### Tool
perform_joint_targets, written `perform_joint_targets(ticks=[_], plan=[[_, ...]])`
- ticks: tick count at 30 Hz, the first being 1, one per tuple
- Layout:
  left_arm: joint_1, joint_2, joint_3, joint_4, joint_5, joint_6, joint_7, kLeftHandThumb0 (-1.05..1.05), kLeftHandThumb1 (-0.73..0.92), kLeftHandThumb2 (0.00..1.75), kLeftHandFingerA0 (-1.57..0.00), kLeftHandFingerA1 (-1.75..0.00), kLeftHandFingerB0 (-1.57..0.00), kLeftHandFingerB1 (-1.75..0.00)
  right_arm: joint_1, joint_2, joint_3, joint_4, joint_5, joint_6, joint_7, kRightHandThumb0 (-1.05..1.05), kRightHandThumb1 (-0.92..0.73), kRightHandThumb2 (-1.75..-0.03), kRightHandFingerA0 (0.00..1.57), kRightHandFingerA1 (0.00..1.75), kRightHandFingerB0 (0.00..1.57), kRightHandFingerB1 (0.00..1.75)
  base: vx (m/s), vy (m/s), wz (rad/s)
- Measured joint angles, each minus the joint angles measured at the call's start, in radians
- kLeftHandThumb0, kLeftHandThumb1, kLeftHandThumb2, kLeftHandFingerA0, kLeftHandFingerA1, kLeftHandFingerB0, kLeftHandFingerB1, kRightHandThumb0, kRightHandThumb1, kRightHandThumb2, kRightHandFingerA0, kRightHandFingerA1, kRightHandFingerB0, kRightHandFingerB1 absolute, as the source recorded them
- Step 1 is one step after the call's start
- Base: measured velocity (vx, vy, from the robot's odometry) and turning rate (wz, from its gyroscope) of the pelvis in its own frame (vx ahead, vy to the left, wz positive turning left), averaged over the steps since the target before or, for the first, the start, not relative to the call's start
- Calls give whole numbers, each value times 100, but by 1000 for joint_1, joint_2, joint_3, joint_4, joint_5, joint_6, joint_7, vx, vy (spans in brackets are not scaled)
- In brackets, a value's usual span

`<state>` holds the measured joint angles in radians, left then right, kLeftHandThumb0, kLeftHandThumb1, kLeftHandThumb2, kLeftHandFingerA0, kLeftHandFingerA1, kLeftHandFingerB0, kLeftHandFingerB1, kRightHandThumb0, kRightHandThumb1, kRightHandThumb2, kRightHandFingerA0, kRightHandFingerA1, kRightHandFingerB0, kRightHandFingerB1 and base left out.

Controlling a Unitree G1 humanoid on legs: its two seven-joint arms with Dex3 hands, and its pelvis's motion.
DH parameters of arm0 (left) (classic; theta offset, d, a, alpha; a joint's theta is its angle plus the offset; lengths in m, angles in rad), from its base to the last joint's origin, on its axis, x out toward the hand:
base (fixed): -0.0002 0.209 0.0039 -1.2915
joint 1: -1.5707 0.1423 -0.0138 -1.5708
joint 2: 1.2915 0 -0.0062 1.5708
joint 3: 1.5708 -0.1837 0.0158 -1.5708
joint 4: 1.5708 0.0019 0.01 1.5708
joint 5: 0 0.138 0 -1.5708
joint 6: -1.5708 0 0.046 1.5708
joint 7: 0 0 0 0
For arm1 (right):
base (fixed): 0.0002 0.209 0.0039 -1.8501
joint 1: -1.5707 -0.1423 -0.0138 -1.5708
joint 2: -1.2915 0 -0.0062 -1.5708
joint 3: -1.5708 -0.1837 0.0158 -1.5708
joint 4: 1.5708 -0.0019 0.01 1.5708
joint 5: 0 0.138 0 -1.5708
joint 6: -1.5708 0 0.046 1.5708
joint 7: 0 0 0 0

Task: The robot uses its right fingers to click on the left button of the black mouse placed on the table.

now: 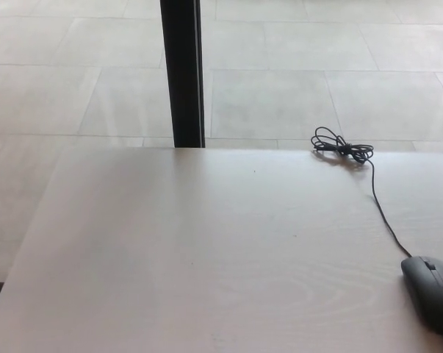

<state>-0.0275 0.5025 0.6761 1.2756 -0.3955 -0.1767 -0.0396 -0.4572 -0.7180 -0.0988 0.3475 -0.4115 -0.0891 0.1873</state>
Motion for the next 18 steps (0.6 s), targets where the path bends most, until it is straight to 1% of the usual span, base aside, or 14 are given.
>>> perform_joint_targets(ticks=[1,2,3,4,7,8,9,10,12,13,14,15,16,18], plan=[[2,0,-1,0,0,0,0,-41,62,58,-80,-65,-71,-56,0,-8,-29,-3,13,1,3,-68,-79,-64,61,51,47,36,0,0,0],[4,0,-1,0,0,0,0,-42,61,58,-82,-65,-72,-56,2,-15,-66,-6,28,3,5,-69,-79,-65,85,120,48,37,0,0,0],[3,0,-2,0,0,0,0,-43,60,58,-83,-69,-73,-58,9,-19,-99,-6,41,4,5,-70,-80,-65,98,122,51,38,0,0,0],[3,0,-2,0,0,0,0,-41,61,58,-79,-68,-70,-57,17,-24,-125,-4,50,4,5,-76,-80,-65,124,135,45,40,0,0,0],[4,0,-2,0,0,0,1,-40,60,58,-80,-67,-72,-58,75,-36,-234,7,89,-4,5,-79,-82,-65,129,135,44,41,0,0,0],[3,0,-1,0,0,0,1,-42,60,58,-80,-67,-72,-57,98,-37,-266,12,99,-6,5,-79,-84,-65,70,88,40,40,0,0,0],[3,0,-1,0,0,0,1,-42,61,58,-79,-67,-72,-57,109,-37,-280,15,103,-6,5,-72,-66,-103,99,106,38,55,0,0,0],[4,0,-1,1,0,0,1,-42,61,58,-79,-67,-72,-57,145,-39,-326,31,118,-6,7,-66,-82,-66,108,121,40,44,0,0,0],[5,-1,-1,1,0,0,1,-42,61,58,-79,-67,-72,-57,198,-40,-395,72,143,-8,12,-66,-82,-66,108,121,40,44,0,0,0],[5,-1,-1,1,0,0,1,-41,60,58,-80,-67,-73,-57,219,-40,-421,89,153,-8,14,-61,-82,-64,68,85,40,41,0,0,0],[5,-1,-1,1,0,0,1,-43,61,58,-81,-69,-74,-58,242,-40,-449,111,166,-9,16,-61,-66,-96,70,68,34,52,0,0,0],[5,-1,-1,1,0,0,1,-42,62,59,-80,-68,-74,-57,267,-40,-481,139,180,-12,17,-60,-78,-65,83,77,35,37,0,0,0],[5,-1,-1,1,0,0,1,-41,63,59,-79,-68,-73,-57,293,-40,-510,174,192,-14,17,-58,-78,-64,82,72,34,37,0,0,0],[7,-2,0,1,-1,0,1,-43,61,58,-79,-68,-73,-58,342,-34,-561,239,218,-13,16,-57,-81,-64,80,93,32,36,0,0,0]])
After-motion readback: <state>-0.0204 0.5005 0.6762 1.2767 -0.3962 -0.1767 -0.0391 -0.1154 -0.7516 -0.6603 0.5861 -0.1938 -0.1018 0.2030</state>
